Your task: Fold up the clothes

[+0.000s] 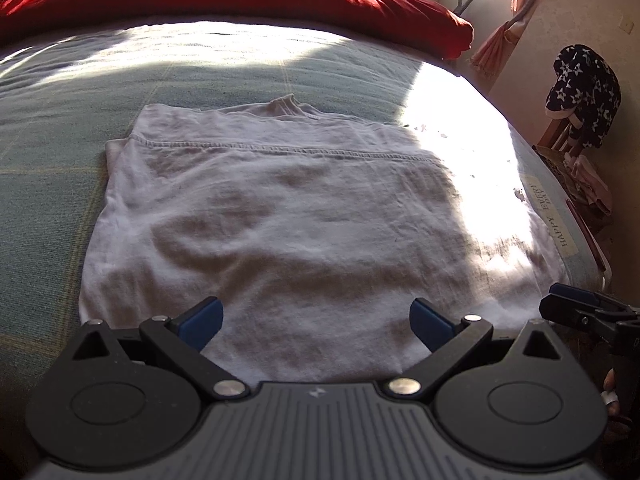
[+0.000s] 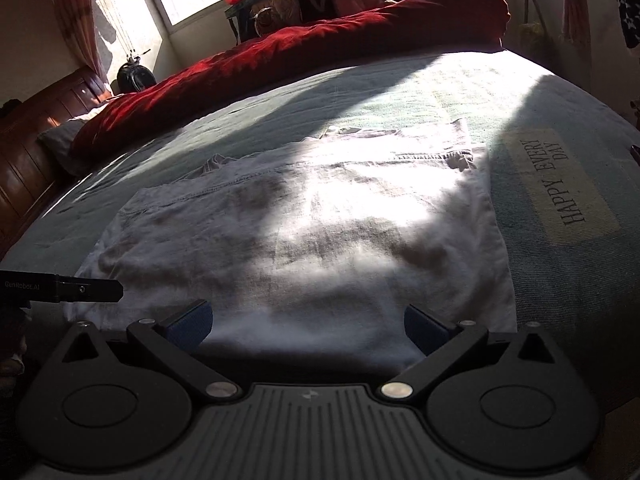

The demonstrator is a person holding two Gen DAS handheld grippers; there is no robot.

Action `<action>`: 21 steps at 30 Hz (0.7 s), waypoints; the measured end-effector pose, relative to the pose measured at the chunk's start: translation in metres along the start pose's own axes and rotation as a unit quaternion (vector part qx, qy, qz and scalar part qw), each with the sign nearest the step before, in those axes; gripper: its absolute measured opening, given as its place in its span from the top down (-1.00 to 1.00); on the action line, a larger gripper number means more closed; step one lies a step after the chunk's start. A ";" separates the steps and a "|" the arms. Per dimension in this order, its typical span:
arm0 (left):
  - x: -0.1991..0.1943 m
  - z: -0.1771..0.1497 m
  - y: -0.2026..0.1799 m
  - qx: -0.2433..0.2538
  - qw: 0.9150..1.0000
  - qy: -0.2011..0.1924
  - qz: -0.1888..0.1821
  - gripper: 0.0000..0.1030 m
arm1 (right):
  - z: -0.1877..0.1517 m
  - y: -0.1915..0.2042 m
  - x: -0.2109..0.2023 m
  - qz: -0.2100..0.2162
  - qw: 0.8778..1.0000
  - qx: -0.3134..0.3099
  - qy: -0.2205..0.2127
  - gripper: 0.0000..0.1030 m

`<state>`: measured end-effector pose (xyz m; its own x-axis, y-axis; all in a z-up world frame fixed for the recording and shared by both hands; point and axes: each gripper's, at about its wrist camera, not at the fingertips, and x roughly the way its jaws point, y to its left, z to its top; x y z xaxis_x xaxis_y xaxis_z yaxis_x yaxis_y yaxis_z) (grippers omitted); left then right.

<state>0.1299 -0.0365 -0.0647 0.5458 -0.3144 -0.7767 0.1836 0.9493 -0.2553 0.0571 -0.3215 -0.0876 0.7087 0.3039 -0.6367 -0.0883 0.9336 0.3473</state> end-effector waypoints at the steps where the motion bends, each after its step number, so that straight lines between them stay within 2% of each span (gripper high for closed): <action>1: 0.000 -0.001 -0.001 0.002 1.000 0.002 -0.001 -0.93 | 0.001 0.001 0.004 0.007 1.000 0.004 0.005 -1.00; 3: 0.001 -0.003 -0.001 0.005 1.000 0.006 0.000 -0.93 | -0.001 0.004 0.016 0.021 0.999 0.012 0.031 -1.00; 5: 0.002 -0.004 0.002 0.002 1.000 0.009 0.003 -0.93 | -0.007 0.007 0.022 0.015 0.999 0.007 0.049 -1.00; 9: 0.002 -0.003 0.009 -0.009 1.000 0.008 0.009 -0.93 | -0.007 0.015 0.014 0.010 0.999 -0.016 0.044 -1.00; 12: 0.004 -0.002 0.009 -0.009 1.000 0.009 0.010 -0.93 | 0.001 0.021 0.010 0.016 0.999 -0.028 0.017 -1.00; 18: 0.004 -0.006 0.011 -0.007 1.000 0.014 0.010 -0.93 | -0.003 0.023 0.028 0.010 0.999 -0.018 0.045 -1.00; 21: 0.005 -0.004 0.013 -0.011 1.000 0.013 0.012 -0.93 | -0.004 0.024 0.022 0.011 0.999 -0.023 0.038 -1.00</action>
<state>0.1310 -0.0260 -0.0740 0.5277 -0.2925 -0.7975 0.1529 0.9562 -0.2495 0.0681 -0.2921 -0.0959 0.6515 0.3355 -0.6804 -0.1362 0.9341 0.3301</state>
